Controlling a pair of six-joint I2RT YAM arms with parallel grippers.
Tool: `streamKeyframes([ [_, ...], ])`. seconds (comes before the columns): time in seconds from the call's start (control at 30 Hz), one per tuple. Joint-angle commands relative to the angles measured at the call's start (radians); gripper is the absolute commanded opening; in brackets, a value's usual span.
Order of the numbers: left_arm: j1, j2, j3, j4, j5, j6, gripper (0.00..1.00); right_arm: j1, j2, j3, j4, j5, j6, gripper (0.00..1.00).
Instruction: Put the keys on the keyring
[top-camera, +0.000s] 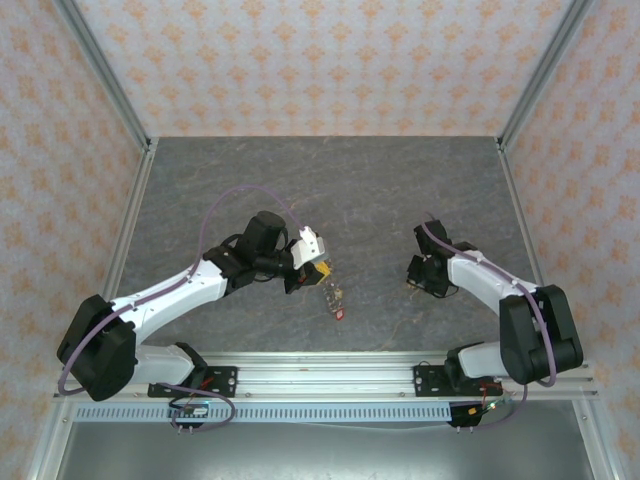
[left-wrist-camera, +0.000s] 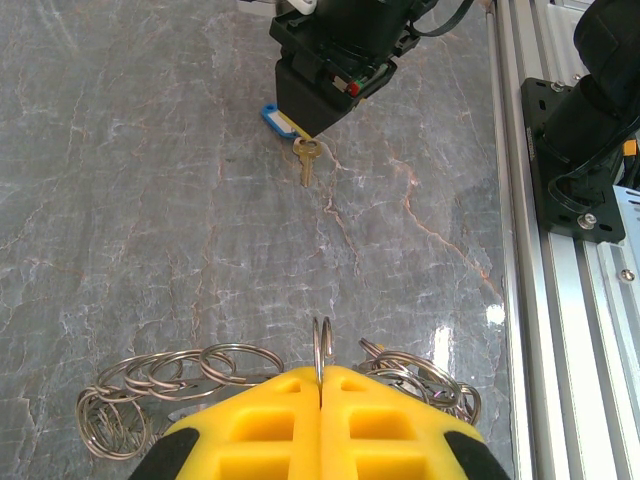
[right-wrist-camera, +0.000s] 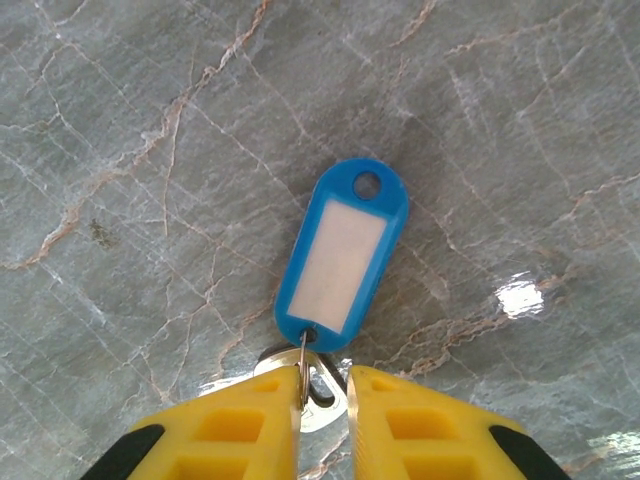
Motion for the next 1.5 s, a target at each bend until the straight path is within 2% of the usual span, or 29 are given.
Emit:
streamKeyframes([
  [0.0, -0.002, -0.001, 0.027, 0.001, 0.019, 0.000, 0.00, 0.007, 0.002, 0.030, -0.004, 0.011, 0.014, 0.19],
  [0.43, -0.002, -0.006, 0.020, 0.006, 0.012, -0.006, 0.00, 0.009, 0.005, 0.026, 0.020, 0.012, 0.012, 0.18],
  [0.53, -0.001, -0.002, 0.025, -0.004, 0.011, 0.000, 0.00, 0.010, 0.004, 0.027, 0.017, 0.013, 0.010, 0.13],
  [0.6, -0.002, -0.001, 0.023, -0.004, 0.012, -0.001, 0.00, 0.010, 0.004, 0.022, 0.016, 0.018, 0.012, 0.15],
  [1.47, -0.002, -0.007, 0.021, 0.000, 0.009, -0.010, 0.00, 0.011, 0.012, 0.034, 0.015, 0.017, 0.004, 0.13],
])
